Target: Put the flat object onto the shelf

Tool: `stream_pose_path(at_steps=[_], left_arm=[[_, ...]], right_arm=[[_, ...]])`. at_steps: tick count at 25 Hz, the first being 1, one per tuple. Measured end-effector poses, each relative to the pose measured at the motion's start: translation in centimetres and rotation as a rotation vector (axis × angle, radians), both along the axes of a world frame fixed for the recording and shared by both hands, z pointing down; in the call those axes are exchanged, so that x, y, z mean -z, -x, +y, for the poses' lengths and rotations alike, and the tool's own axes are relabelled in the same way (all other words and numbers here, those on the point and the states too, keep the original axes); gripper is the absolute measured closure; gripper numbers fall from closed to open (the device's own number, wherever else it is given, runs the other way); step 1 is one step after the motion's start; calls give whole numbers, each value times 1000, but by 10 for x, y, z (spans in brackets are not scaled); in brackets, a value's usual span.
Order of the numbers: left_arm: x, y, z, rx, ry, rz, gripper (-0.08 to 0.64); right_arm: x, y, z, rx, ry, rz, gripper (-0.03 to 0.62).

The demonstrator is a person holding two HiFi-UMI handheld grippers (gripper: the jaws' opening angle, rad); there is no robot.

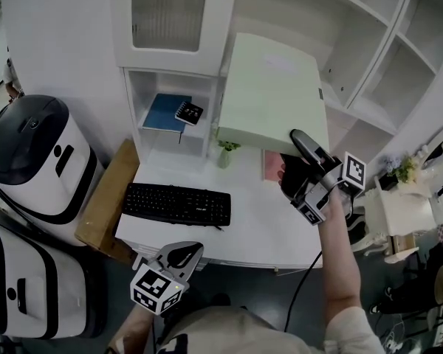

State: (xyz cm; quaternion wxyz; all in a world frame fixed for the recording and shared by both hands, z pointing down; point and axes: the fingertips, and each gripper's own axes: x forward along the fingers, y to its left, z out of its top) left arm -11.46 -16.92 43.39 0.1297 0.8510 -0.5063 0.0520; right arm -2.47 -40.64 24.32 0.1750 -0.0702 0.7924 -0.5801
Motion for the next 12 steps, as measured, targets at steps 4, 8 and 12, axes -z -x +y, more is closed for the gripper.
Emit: stream_pose_path(at_steps=[4,8,12], left_arm=[[-2,1,2,2,-3,-3,546],[-1,-3,1,-1,-5,0,546],[1,-8,-4,-12,-3,4,546]], right_arm=[[3,2,-8,7,10,-6,293],[8,6,-19,-9,18,-17,291],[10,12,-34,-26,26,-20,291]])
